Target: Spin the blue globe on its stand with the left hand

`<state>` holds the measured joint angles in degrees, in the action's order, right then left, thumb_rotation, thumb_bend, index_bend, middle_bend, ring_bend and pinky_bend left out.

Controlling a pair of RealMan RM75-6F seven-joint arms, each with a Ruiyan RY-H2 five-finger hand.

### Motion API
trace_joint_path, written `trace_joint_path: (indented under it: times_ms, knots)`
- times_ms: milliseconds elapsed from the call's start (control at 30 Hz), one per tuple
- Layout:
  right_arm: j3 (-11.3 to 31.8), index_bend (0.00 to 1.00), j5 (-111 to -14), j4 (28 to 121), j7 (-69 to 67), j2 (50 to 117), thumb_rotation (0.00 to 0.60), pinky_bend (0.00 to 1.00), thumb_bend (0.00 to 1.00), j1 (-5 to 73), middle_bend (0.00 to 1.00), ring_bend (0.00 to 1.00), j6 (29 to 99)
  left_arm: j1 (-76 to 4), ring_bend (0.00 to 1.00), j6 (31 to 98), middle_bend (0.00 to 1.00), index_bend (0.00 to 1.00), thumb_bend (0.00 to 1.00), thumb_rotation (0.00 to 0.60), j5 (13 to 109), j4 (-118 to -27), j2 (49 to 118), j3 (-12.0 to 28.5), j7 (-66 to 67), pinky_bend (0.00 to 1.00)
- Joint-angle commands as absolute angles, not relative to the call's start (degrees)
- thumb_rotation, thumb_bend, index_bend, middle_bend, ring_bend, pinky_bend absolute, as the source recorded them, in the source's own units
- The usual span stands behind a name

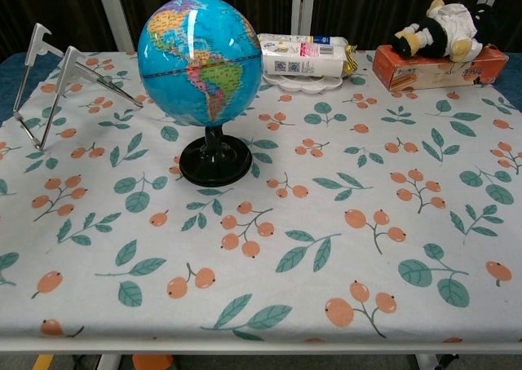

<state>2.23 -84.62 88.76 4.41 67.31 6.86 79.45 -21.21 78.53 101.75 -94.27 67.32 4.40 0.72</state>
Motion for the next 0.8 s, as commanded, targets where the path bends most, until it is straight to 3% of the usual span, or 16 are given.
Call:
trace_joint_path:
  times_ms: [33,800]
  knots:
    - [2.2,0.00,-84.7,88.8,4.5,67.4,0.600,0.00,0.29,6.9,0.00,0.00,79.3,-24.1,0.00,75.9,0.04,0.08,0.06,0.600,103.6,-96.5,68.7,5.0,2.7,0.00]
    - [2.4,0.00,-83.7,87.4,3.3,67.8,0.600,0.00,0.29,6.9,0.00,0.00,79.0,-34.4,0.00,66.5,0.04,0.08,0.06,0.600,103.2,-98.2,75.7,6.9,14.4,0.00]
